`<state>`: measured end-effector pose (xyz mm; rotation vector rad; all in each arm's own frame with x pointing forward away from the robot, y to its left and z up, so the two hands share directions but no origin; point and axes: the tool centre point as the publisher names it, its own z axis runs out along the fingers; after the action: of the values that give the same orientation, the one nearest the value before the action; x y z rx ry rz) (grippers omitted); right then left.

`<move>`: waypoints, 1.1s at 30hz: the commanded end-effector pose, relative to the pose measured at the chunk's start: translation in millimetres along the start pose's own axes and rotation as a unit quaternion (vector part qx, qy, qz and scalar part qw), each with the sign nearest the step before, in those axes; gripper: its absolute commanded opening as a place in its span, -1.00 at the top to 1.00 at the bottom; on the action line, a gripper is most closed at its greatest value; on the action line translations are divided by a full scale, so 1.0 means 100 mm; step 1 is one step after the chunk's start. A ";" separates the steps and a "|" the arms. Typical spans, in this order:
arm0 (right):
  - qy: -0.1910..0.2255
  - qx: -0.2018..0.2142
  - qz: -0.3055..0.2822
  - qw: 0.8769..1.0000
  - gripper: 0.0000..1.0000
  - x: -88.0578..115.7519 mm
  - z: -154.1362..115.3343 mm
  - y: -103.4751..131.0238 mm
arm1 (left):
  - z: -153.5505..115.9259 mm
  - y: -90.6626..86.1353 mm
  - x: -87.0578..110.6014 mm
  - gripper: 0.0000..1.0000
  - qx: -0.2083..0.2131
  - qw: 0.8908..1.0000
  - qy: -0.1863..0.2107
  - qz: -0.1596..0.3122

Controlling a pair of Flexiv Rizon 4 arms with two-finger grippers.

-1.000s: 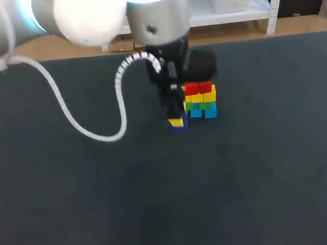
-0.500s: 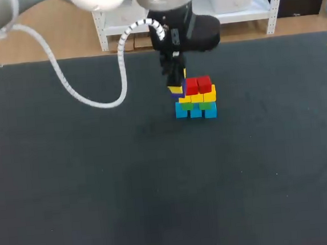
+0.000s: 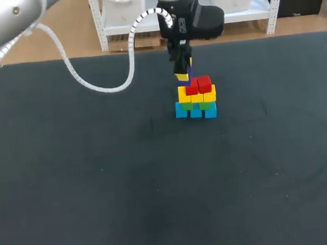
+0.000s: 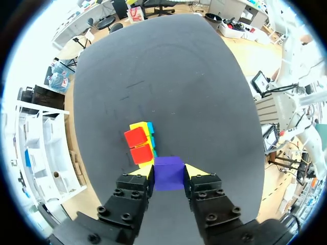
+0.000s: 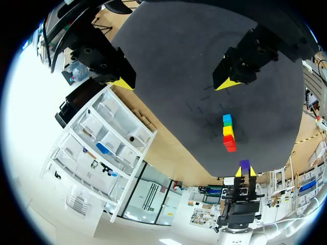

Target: Place the blue cubes, place green cubes on the blue cubes, place the yellow cubes on the green cubes, then place the red cubes on the yellow cubes, and place purple cube on the red cubes.

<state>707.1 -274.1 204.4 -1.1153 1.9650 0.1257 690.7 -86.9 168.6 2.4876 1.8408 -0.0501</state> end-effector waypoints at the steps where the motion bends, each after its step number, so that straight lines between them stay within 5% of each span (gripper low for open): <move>1: 0.000 0.001 0.000 1.000 -1.00 0.00 -0.01 0.01 | 0.02 0.16 -0.08 1.00 0.050 0.999 0.013 -0.012; 33: 0.000 0.001 0.000 1.000 -1.00 0.00 -0.01 0.01 | 0.28 0.36 -0.27 1.00 0.059 0.997 -0.008 -0.049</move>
<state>707.1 -274.1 204.4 -1.1153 1.9650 0.1257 712.1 -121.9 141.8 2.4432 2.0002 -0.1726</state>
